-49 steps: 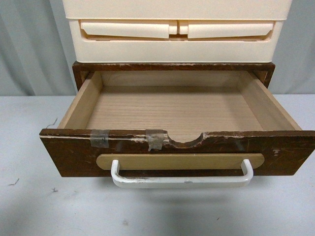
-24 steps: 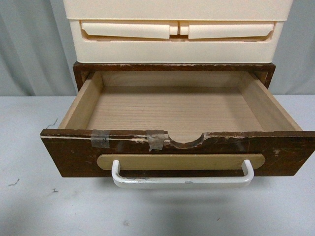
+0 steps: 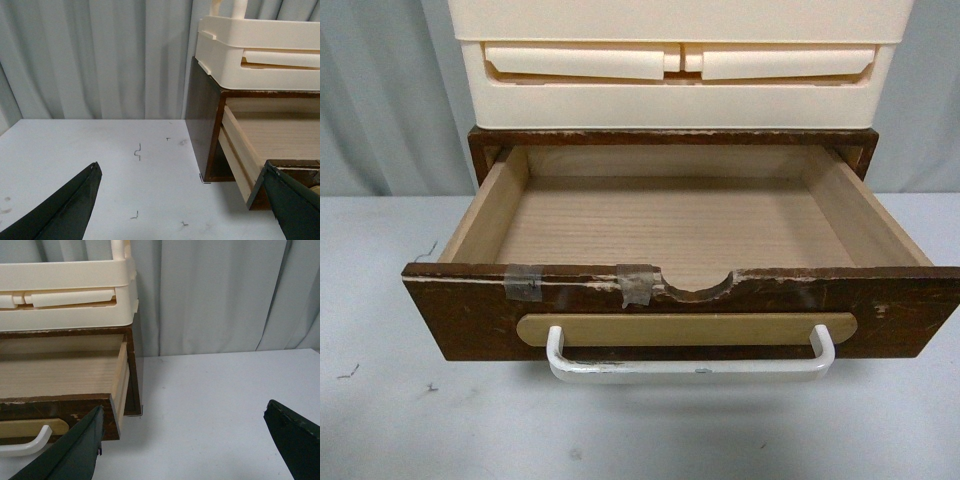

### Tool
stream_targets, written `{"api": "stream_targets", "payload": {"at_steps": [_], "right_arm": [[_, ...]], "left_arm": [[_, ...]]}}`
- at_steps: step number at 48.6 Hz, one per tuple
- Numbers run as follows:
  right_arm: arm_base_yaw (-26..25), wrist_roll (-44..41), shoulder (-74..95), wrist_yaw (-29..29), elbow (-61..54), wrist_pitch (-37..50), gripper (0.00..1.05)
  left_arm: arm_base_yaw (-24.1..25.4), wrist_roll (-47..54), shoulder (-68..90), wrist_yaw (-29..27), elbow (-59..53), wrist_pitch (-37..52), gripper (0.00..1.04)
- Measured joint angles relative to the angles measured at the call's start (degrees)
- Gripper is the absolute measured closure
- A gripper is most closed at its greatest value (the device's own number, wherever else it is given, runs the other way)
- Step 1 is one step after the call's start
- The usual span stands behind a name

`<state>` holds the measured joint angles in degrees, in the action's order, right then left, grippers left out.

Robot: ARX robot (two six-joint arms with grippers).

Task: Open drawer

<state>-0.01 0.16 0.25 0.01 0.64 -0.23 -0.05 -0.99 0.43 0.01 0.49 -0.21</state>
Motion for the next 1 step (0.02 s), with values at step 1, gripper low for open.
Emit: {"api": "stream_targets", "payload": {"at_steps": [1], "right_arm": [[0.0, 0.0, 0.0, 0.0, 0.0, 0.0, 0.06]], "left_arm": [[0.0, 0.0, 0.0, 0.0, 0.0, 0.0, 0.07]]}}
